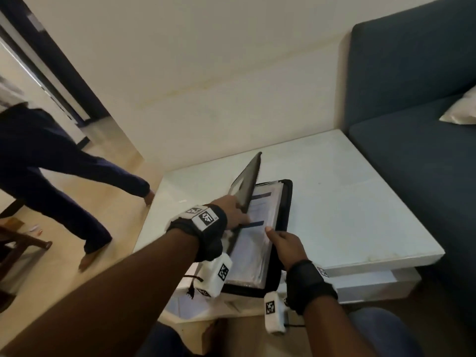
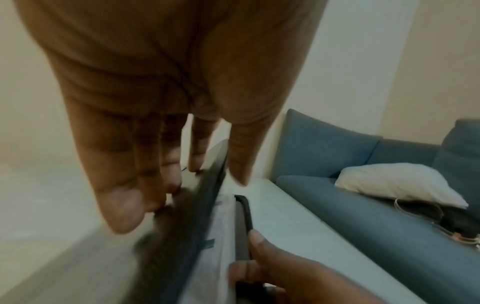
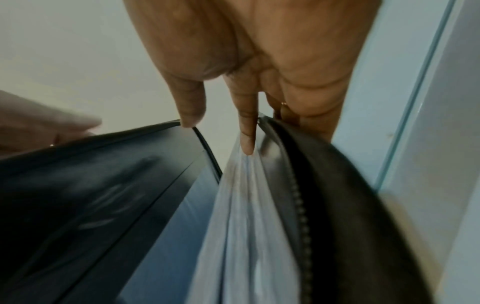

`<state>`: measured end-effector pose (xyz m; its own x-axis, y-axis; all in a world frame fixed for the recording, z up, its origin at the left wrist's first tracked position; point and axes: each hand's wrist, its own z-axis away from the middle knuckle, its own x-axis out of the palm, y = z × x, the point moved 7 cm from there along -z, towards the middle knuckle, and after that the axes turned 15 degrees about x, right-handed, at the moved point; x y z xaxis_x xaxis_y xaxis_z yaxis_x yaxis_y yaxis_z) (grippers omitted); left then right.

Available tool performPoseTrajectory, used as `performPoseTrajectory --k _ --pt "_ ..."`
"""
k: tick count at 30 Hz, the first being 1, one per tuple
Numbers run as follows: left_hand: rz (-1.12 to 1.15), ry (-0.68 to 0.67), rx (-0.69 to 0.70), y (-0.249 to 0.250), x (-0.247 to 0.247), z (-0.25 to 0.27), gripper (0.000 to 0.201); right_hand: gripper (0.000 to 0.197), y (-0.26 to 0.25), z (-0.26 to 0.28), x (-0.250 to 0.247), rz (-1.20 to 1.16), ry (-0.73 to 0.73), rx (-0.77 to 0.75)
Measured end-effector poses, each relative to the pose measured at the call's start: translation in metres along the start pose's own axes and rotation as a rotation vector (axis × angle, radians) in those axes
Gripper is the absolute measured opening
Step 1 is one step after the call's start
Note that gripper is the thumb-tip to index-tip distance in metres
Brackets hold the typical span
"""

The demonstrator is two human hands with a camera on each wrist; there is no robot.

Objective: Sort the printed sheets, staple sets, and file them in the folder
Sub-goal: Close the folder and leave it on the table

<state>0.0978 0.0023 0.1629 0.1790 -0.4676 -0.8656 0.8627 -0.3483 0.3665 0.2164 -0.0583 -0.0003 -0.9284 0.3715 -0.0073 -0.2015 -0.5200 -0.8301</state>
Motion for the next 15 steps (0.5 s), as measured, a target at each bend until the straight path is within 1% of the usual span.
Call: performPoseTrajectory --k 2,3,4,5,6,8,9,10,11,14,15 --pt "0.289 -0.014 0.01 0.009 0.011 0.013 0.043 0.062 0.003 -0.005 -0.003 0.002 0.015 0.041" --pt "0.417 0.005 0.02 0.015 0.011 0.017 0.044 0.07 0.004 -0.007 -0.004 0.008 0.025 0.073" --pt "0.491 0.045 0.054 0.021 0.008 0.02 0.042 0.074 0.007 -0.01 -0.005 0.016 0.034 0.102" --pt "0.52 0.095 0.112 0.026 0.005 0.022 0.036 0.074 0.01 -0.012 -0.006 0.029 0.045 0.126" --pt "0.513 0.144 0.181 0.03 0.002 0.024 0.031 0.069 0.015 -0.016 -0.007 0.045 0.058 0.131" --pt "0.415 0.185 0.296 0.024 0.006 0.027 0.026 0.047 0.023 -0.021 -0.007 0.086 0.097 0.119" --pt "0.364 0.189 0.307 0.013 0.015 0.027 0.027 0.037 0.026 -0.021 -0.007 0.103 0.11 0.11" --pt "0.332 0.195 0.282 -0.002 0.025 0.028 0.028 0.036 0.029 -0.021 -0.007 0.109 0.115 0.106" --pt "0.331 0.205 0.219 -0.021 0.036 0.031 0.028 0.044 0.031 -0.019 -0.008 0.092 0.113 0.117" --pt "0.423 0.234 0.013 -0.082 0.074 0.042 0.02 0.082 0.035 -0.021 -0.011 0.025 0.118 0.121" --pt "0.449 0.246 -0.042 -0.101 0.086 0.047 0.018 0.088 0.034 -0.023 -0.011 0.047 0.13 0.114"
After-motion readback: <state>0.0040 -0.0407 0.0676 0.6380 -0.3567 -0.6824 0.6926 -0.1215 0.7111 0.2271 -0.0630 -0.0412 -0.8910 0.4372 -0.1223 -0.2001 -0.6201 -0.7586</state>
